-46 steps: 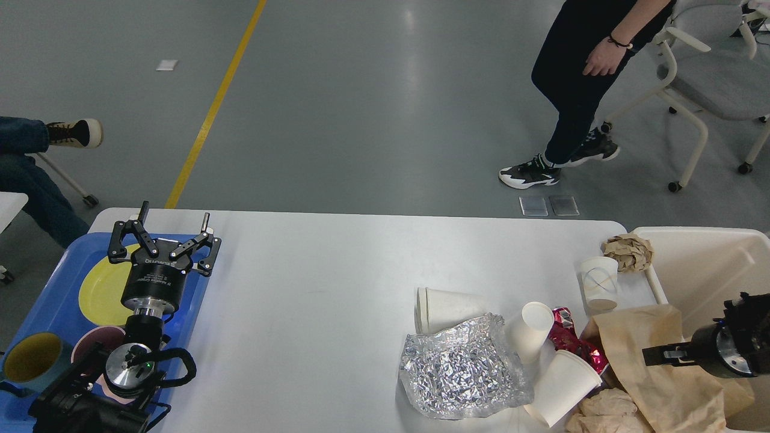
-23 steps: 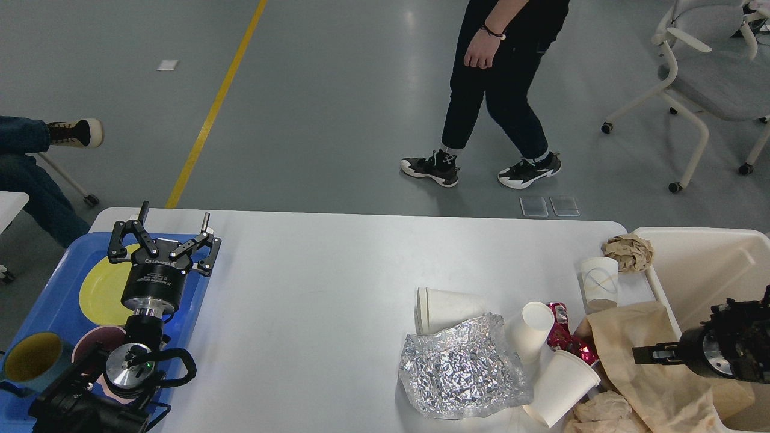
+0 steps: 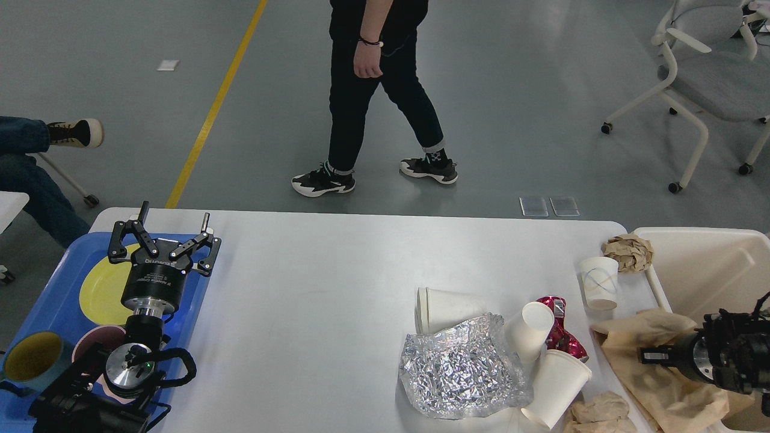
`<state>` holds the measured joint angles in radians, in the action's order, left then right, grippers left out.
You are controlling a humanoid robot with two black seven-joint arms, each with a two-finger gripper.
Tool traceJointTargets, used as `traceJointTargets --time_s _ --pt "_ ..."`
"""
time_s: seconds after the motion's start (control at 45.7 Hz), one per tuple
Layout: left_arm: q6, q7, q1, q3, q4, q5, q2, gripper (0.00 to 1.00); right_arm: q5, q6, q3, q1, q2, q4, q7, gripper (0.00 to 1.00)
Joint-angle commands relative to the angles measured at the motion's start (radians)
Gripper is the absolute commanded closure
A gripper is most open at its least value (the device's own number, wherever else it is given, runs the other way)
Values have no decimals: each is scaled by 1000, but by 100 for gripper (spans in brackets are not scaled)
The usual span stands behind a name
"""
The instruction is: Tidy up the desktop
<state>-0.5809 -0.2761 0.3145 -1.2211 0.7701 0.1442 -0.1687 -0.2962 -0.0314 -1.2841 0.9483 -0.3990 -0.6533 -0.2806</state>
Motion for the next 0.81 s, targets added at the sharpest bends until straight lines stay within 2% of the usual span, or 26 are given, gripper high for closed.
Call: traceJointTargets --time_s 0.0,0.109,0.285,0.547,0.788 --pt "-1 0 0 0 0 0 0 4 3 5 9 6 -6 -11 14 100" --pt "-1 0 0 0 0 0 0 4 9 59 12 18 -6 -32 37 100" --pt "-1 0 0 0 0 0 0 4 35 103 80 32 -35 -42 40 100" --pt "-1 0 0 0 0 0 0 4 124 306 77 220 -118 -137 46 100" --pt "-1 0 0 0 0 0 0 4 176 571 22 565 -216 -276 196 100"
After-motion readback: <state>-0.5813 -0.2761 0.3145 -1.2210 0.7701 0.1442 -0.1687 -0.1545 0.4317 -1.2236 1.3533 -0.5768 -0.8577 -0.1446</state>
